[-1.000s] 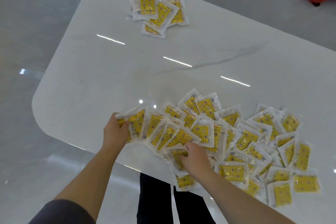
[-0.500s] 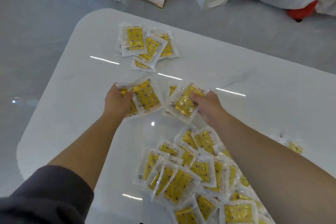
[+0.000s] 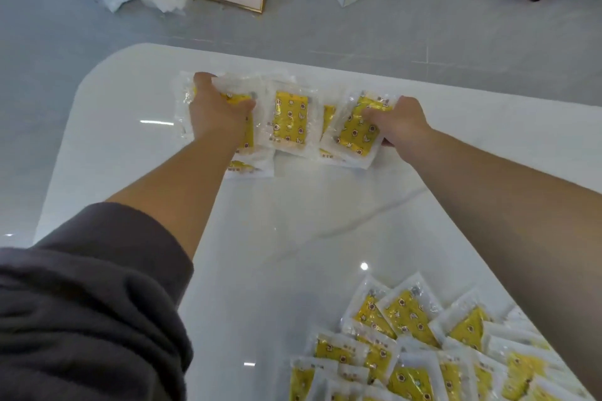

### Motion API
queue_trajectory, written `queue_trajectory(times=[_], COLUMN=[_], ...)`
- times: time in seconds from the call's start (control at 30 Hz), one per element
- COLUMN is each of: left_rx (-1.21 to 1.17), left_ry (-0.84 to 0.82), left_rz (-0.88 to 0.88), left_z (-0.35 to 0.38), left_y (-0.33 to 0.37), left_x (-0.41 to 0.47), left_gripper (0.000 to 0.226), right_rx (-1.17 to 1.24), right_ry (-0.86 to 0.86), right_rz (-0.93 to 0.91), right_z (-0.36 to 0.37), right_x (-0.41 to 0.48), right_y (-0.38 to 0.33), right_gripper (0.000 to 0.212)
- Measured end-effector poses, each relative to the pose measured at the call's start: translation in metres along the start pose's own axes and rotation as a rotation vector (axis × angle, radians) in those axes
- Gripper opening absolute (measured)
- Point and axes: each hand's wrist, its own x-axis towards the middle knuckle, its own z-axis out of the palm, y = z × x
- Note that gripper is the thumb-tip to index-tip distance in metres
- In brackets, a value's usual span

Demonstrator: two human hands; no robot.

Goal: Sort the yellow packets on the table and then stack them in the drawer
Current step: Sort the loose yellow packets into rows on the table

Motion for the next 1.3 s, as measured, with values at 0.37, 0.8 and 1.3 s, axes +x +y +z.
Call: queue_trajectory(times=[0.37,0.8,1.3], left_rx=[0.203,0.338,0.342], left_ry=[-0.015,-0.313,0.019], left_rz=[0.280,-0.070,-0.441], left_z=[0.009,0.040,0.037], left_y=[-0.032,-0.132,-0.189], left_x=[-0.079,-0.302,-0.364], left_gripper=[0.057,0.048,0.098], right_rx=[-0.470,-0.817,-0.837], right_ry=[0.157,-0.107,-0.386], right_rz=[-0.223,-0.104,-0.224], right_z=[-0.012,-0.069,-0.069], right_x=[-0.033,-0.174,-0.171], right_y=[0.046,0.199,0.218], right_gripper=[0.062,0.053,0.030])
